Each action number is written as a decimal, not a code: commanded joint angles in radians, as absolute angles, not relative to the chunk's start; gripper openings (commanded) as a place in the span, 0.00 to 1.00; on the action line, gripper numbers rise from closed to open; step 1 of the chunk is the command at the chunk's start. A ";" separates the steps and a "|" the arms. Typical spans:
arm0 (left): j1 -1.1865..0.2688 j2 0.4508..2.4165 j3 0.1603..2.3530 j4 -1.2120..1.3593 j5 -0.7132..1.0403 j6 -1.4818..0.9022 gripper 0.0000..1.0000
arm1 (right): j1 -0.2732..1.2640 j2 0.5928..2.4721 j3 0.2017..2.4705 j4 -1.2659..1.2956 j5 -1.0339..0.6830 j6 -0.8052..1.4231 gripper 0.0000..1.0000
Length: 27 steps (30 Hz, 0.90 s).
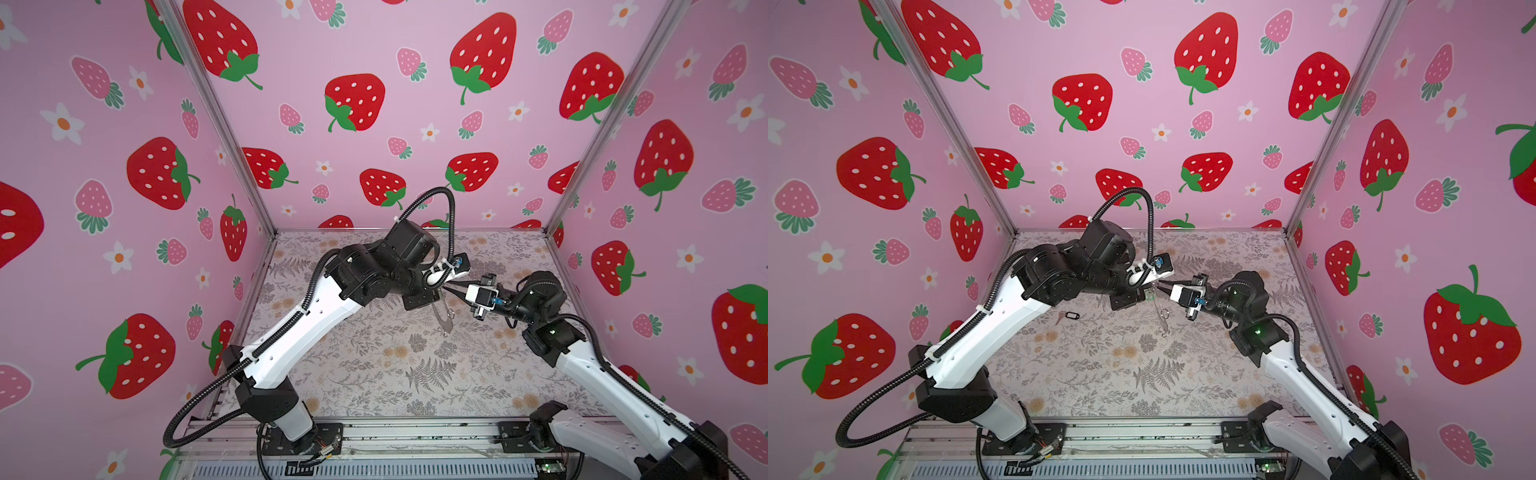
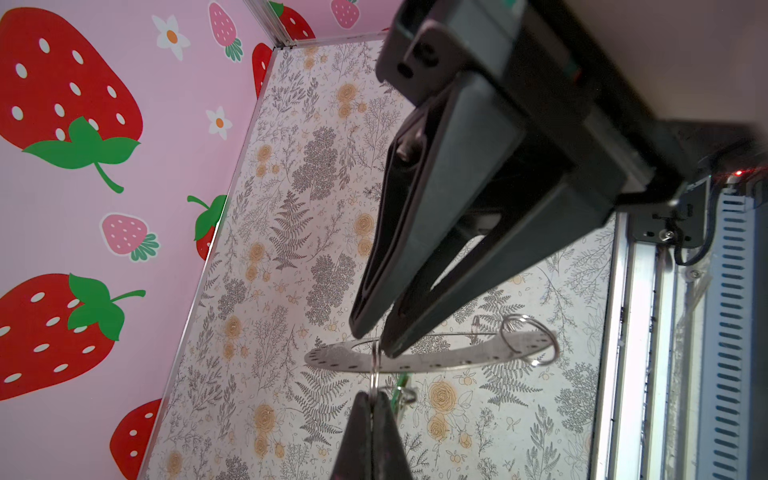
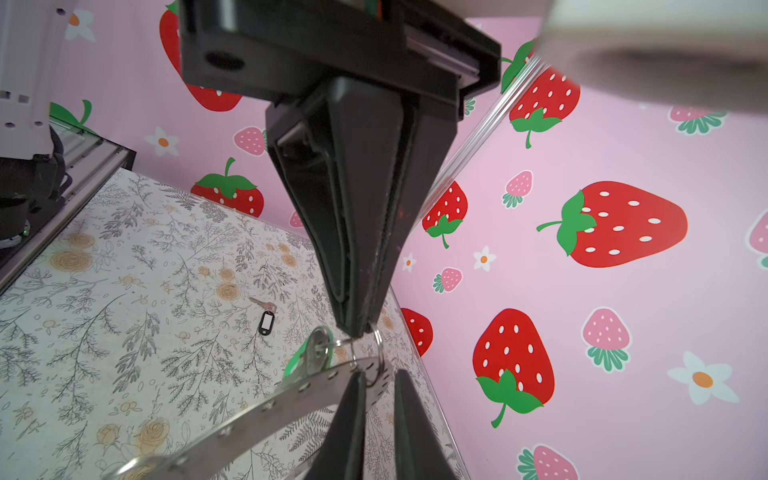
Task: Put the keys on the keyring
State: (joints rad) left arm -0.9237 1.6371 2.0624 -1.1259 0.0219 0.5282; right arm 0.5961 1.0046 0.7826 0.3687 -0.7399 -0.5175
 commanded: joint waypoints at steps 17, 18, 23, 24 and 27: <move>-0.949 1.657 2.108 -1.147 -0.028 0.574 0.00 | 0.603 1.018 0.816 0.409 -0.768 -0.505 0.17; -0.950 1.657 2.108 -1.147 -0.029 0.575 0.00 | 0.602 1.018 0.816 0.410 -0.767 -0.505 0.17; -0.951 1.658 2.104 -1.146 -0.032 0.578 0.00 | 0.603 1.017 0.815 0.413 -0.766 -0.504 0.17; -0.951 1.658 2.103 -1.145 -0.031 0.579 0.00 | 0.603 1.016 0.813 0.411 -0.765 -0.505 0.17; -0.951 1.660 2.103 -1.146 -0.039 0.581 0.00 | 0.603 1.014 0.807 0.419 -0.761 -0.504 0.17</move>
State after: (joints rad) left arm -0.9459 1.6608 2.0659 -1.1278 -0.0273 0.5579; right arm 0.5976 1.0203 0.7830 0.3897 -0.7509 -0.4973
